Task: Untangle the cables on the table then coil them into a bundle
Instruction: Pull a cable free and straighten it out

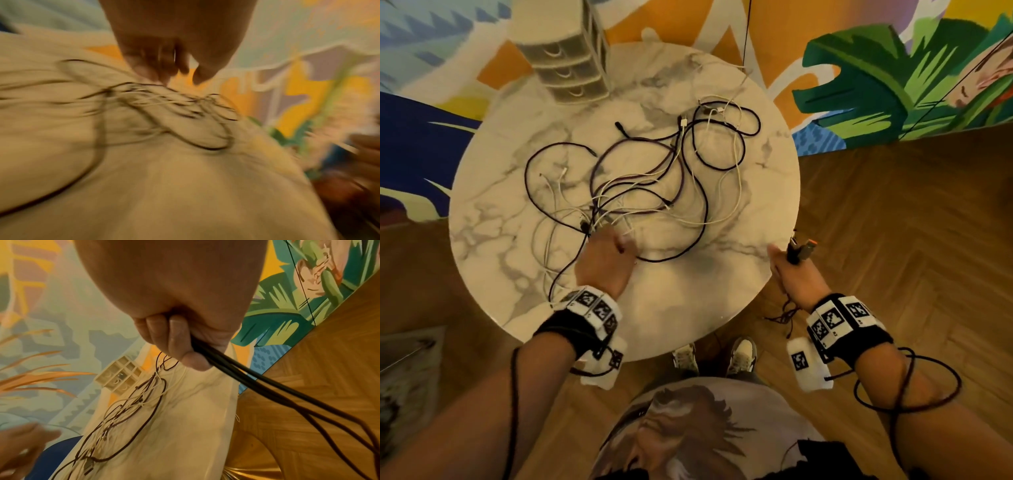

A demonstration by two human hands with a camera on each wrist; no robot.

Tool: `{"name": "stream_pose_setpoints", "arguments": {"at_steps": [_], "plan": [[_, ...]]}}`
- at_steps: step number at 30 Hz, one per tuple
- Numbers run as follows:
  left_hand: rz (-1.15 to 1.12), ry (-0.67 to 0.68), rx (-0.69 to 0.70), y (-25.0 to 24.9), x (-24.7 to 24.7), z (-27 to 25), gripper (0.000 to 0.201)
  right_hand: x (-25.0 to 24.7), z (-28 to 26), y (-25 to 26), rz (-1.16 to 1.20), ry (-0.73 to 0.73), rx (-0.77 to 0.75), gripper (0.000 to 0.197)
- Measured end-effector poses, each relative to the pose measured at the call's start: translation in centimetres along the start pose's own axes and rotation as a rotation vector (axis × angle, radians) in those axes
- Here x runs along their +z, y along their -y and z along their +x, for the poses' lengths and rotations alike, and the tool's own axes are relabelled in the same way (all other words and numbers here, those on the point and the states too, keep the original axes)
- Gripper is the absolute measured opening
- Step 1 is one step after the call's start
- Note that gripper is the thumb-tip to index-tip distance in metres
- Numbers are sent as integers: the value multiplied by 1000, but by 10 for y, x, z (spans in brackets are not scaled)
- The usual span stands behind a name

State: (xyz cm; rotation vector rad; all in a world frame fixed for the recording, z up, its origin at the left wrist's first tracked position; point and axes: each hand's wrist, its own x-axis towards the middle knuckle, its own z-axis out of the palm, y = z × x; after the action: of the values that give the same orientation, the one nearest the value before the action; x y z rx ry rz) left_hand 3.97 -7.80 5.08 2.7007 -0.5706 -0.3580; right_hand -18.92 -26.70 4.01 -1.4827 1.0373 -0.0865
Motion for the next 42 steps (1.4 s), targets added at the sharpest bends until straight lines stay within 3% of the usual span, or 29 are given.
{"name": "stream_pose_setpoints", "arguments": {"at_steps": [2, 3, 5, 8, 10, 13, 15, 18, 21, 25, 27, 29, 32, 35, 42], "plan": [[-195, -144, -221, 42, -2, 10, 26, 8, 1, 2, -9, 30, 1, 47], [-243, -125, -319, 56, 1, 13, 31, 12, 2, 3, -45, 44, -11, 47], [-336, 30, -451, 77, 10, 18, 38, 20, 4, 3, -135, 77, -50, 48], [-554, 158, -490, 85, 18, 22, 31, 31, 8, 0, -223, 125, -58, 52], [-510, 141, -406, 84, 17, 26, 26, 39, 9, 1, -220, 147, -44, 54], [-236, 203, -261, 77, 15, 31, 23, 49, 7, 5, -234, 164, -24, 54], [-171, 214, -251, 74, 16, 34, 23, 54, 6, 6, -249, 177, -21, 54], [-295, -15, -240, 68, 6, 33, 22, 59, 5, 11, -222, 195, -29, 56], [-350, -188, 37, 43, -11, 17, 18, 65, 5, 18, -154, 191, -60, 58], [-438, 56, 359, -6, -12, -18, 12, 85, 3, 39, 99, 230, -124, 49], [-373, 178, 522, -22, -1, -33, 14, 91, 0, 48, 302, 250, -108, 42], [-281, 291, 598, -30, 10, -43, 24, 90, -3, 51, 402, 245, -94, 39], [-118, 472, 645, -35, 15, -46, 32, 81, -7, 48, 347, 228, -114, 37], [-150, 549, 672, -42, 9, -42, 36, 73, -9, 44, 325, 217, -108, 35], [-225, 717, 506, -58, 7, -38, 36, 59, -14, 44, 412, 218, -102, 33]]}}
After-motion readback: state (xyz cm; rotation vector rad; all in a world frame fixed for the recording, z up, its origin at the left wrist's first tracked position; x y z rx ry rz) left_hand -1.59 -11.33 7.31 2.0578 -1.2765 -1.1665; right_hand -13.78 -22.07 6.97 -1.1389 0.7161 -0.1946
